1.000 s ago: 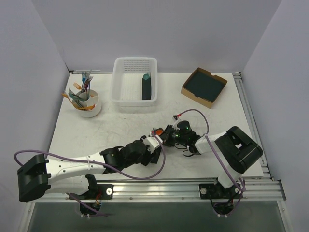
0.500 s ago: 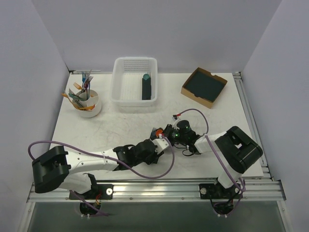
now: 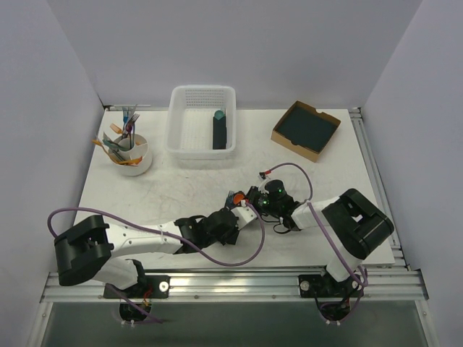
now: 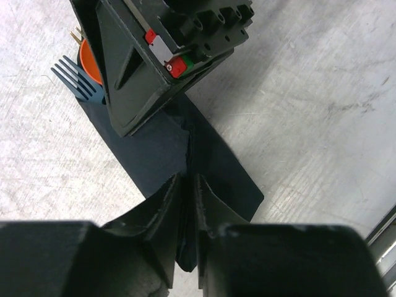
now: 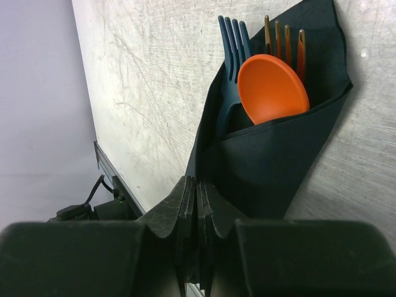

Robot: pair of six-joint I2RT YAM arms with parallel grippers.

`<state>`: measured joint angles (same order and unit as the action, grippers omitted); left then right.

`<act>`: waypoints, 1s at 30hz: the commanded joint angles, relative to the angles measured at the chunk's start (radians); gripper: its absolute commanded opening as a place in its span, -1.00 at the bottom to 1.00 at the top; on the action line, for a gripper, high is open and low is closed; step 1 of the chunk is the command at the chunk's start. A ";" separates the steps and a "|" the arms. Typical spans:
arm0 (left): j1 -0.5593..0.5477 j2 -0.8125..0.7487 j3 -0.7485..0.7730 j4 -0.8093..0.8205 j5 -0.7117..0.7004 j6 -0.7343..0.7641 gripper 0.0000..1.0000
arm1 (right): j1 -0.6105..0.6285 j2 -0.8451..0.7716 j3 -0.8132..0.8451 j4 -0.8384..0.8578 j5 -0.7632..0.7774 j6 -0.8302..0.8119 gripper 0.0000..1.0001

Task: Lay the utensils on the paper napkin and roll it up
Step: Roll the napkin at the center of the board.

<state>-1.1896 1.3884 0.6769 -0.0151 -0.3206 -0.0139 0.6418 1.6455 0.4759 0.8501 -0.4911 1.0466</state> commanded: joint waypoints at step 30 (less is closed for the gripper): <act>-0.001 0.046 0.049 0.043 -0.006 0.043 -0.95 | -0.002 -0.161 -0.013 -0.192 0.034 -0.057 -0.40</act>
<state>-1.1896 1.4273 0.6777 -0.0044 -0.3218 0.0128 0.6418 1.5368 0.4644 0.7307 -0.4778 1.0256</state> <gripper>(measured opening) 0.033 0.294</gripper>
